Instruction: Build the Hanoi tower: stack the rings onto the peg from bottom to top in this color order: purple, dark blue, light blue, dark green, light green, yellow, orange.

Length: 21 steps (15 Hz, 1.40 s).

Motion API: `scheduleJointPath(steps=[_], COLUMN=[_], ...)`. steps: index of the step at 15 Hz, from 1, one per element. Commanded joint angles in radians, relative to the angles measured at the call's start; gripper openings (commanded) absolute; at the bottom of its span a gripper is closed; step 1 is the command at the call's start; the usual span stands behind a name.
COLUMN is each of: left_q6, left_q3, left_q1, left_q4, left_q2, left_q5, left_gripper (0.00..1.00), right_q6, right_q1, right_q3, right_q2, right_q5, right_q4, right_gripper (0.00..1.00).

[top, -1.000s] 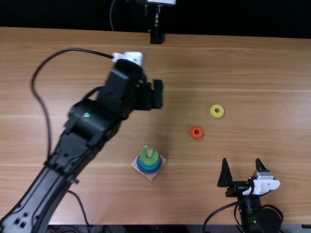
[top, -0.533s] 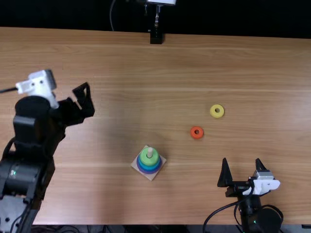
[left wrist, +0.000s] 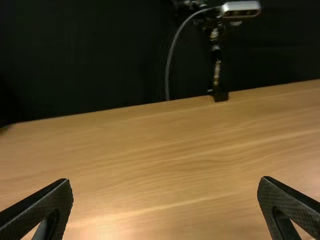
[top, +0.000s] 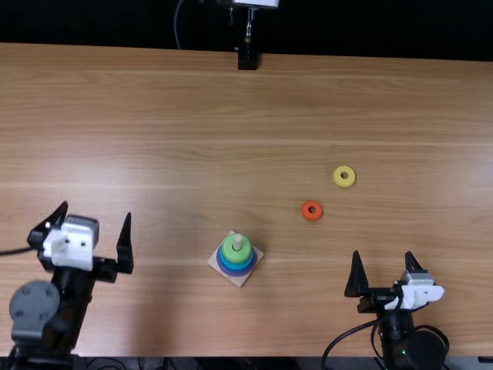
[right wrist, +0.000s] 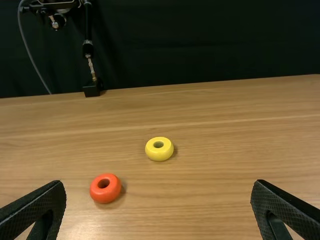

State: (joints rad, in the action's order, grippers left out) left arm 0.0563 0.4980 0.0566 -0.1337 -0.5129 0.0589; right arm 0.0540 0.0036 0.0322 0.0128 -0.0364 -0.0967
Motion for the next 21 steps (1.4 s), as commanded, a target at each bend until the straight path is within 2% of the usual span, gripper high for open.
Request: scheduleJointPath(steps=[1, 2, 3, 4, 5, 6, 12, 14, 15, 21], left_q6=[-0.007, -0.047, -0.065, -0.064, -0.062, -0.062, -0.058, -0.056, -0.053, -0.049], left_q3=[-0.096, -0.151, -0.203, -0.256, -0.309, -0.348, -0.492, -0.498, -0.498, -0.498], left_q1=[-0.012, -0.012, -0.012, -0.012, -0.012, -0.012, -0.012, -0.012, -0.014, -0.014], left_q4=[0.036, 0.053, 0.055, 0.056, 0.062, 0.082, 0.084, 0.073, 0.069, 0.055], left_q2=[0.094, 0.163, 0.215, 0.251, 0.281, 0.321, 0.488, 0.513, 0.513, 0.513], left_q5=[-0.052, -0.096, -0.12, -0.123, -0.122, -0.109, -0.101, -0.055, -0.041, -0.046], left_gripper=[1.0, 1.0, 1.0, 1.0, 1.0, 1.0, 1.0, 1.0, 1.0, 1.0], right_q6=[0.001, 0.001, 0.001, 0.001, 0.001, 0.001, 0.001, 0.001, 0.001, 0.001], right_q1=[-0.014, -0.014, -0.014, -0.014, -0.014, -0.014, -0.014, -0.014, -0.014, -0.014], right_q3=[-0.015, -0.015, -0.015, -0.015, -0.015, -0.015, -0.015, -0.015, -0.015, -0.015], right_q2=[-0.013, -0.013, -0.013, -0.013, -0.013, -0.013, -0.013, -0.013, -0.013, -0.013], right_q5=[0.0, 0.0, 0.0, 0.0, 0.0, 0.0, 0.0, 0.0, 0.0, 0.0], right_q4=[-0.009, -0.011, -0.009, -0.011, -0.011, -0.011, -0.009, -0.011, -0.009, -0.011], right_gripper=[1.0, 1.0, 1.0, 1.0, 1.0, 1.0, 1.0, 1.0, 1.0, 1.0])
